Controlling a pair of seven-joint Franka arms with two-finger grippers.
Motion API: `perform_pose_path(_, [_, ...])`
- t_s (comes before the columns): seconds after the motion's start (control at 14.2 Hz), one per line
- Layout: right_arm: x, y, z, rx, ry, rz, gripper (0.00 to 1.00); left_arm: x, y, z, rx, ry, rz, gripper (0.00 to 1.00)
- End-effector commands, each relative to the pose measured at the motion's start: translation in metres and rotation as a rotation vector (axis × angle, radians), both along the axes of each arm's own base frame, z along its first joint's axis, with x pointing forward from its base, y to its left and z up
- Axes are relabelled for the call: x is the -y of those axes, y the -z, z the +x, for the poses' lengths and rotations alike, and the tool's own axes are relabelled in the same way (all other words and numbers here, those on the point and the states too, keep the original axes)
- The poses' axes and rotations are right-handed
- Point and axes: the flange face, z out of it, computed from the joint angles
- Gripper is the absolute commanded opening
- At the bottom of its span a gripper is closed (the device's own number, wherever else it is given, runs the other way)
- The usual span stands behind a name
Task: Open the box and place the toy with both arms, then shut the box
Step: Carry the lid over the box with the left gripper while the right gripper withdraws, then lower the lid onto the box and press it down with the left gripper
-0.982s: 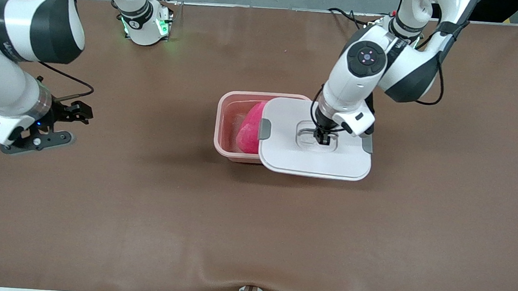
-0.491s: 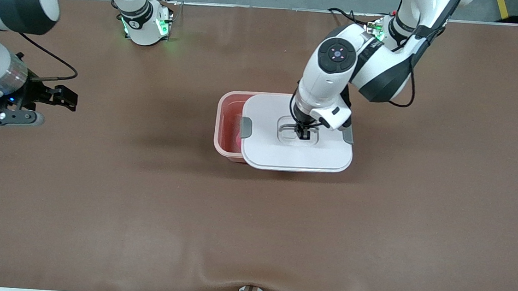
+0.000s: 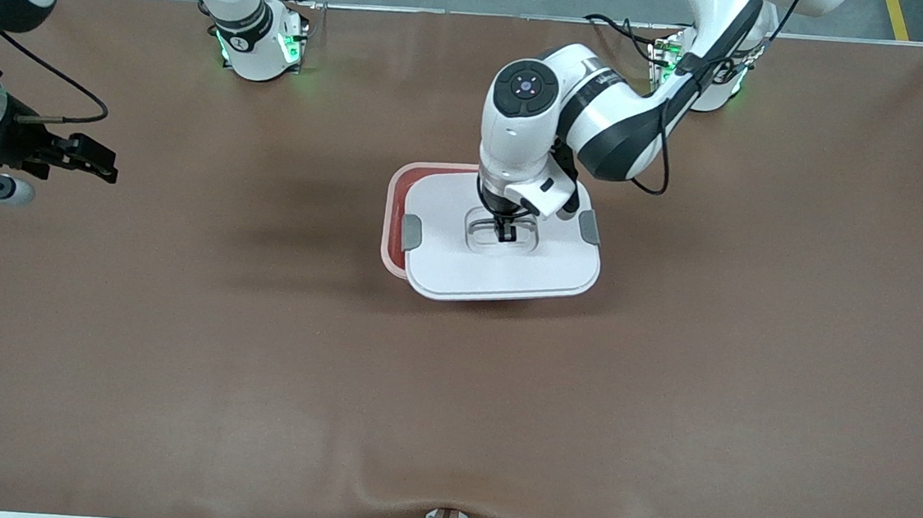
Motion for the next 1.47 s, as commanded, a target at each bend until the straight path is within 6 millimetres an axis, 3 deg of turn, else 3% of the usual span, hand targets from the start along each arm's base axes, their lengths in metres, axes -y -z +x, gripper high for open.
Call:
perform_pose_path(0.0, [0.000,-0.032,-0.009,0.019,0.024,0.016,1.00,0.012,-0.004,-0.003,0.009,-0.032,0.017,0.00])
perform_pose_path(0.14, [0.002,-0.042,-0.010,0.021,0.024,0.016,1.00,0.018,0.000,-0.009,0.008,-0.037,0.023,0.00])
perform_pose_path(0.63, [0.001,-0.047,-0.013,0.017,0.051,0.070,1.00,0.025,0.020,-0.012,0.009,-0.003,0.042,0.00])
perform_pose_path(0.84, [0.011,-0.062,-0.012,0.047,0.070,0.088,1.00,0.030,0.029,-0.016,0.027,0.032,0.070,0.00])
perform_pose_path(1.12, [0.012,-0.064,-0.014,0.035,0.057,0.079,1.00,0.037,0.016,-0.017,0.043,0.039,0.050,0.00])
perform_pose_path(1.4, [0.012,-0.063,-0.016,0.018,0.057,0.069,1.00,0.046,0.015,-0.026,0.041,0.081,0.045,0.00])
